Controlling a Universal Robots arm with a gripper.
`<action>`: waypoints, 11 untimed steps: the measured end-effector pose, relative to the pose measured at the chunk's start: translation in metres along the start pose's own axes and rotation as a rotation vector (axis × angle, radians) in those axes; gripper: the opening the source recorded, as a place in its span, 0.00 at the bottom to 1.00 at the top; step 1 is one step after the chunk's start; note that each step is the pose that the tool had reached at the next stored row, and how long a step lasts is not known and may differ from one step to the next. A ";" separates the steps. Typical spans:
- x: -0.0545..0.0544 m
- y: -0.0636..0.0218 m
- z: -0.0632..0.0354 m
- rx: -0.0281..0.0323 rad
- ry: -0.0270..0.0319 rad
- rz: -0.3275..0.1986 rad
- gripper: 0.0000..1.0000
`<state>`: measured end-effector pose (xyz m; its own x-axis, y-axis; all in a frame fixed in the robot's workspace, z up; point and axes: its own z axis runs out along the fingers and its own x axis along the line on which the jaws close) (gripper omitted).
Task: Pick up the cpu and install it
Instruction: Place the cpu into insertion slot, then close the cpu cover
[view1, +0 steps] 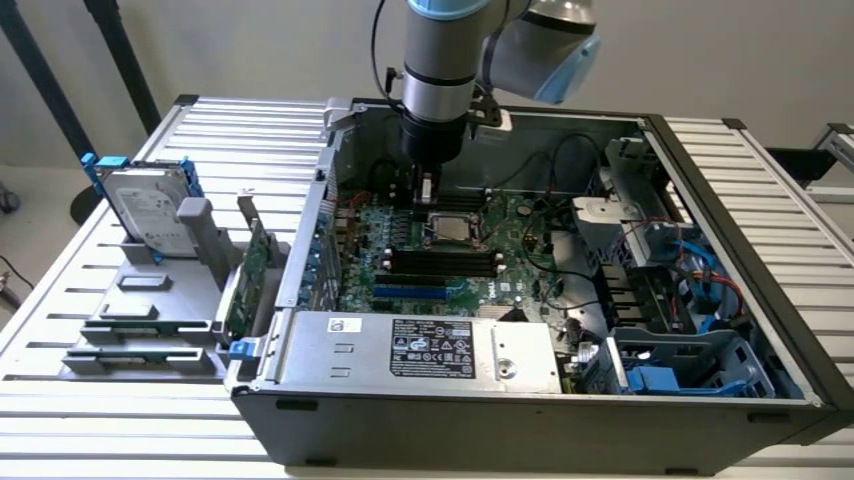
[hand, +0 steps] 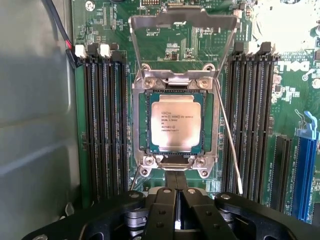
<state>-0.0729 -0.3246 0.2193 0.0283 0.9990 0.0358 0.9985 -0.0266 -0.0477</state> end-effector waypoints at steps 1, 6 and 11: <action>0.000 0.0000 0.0000 0.0001 -0.0001 0.000 0.11; 0.000 0.0000 0.0000 0.0001 -0.0001 0.000 0.11; 0.000 -0.0001 0.0000 0.0001 -0.0001 0.000 0.11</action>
<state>-0.0730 -0.3246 0.2193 0.0278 0.9990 0.0358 0.9985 -0.0261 -0.0478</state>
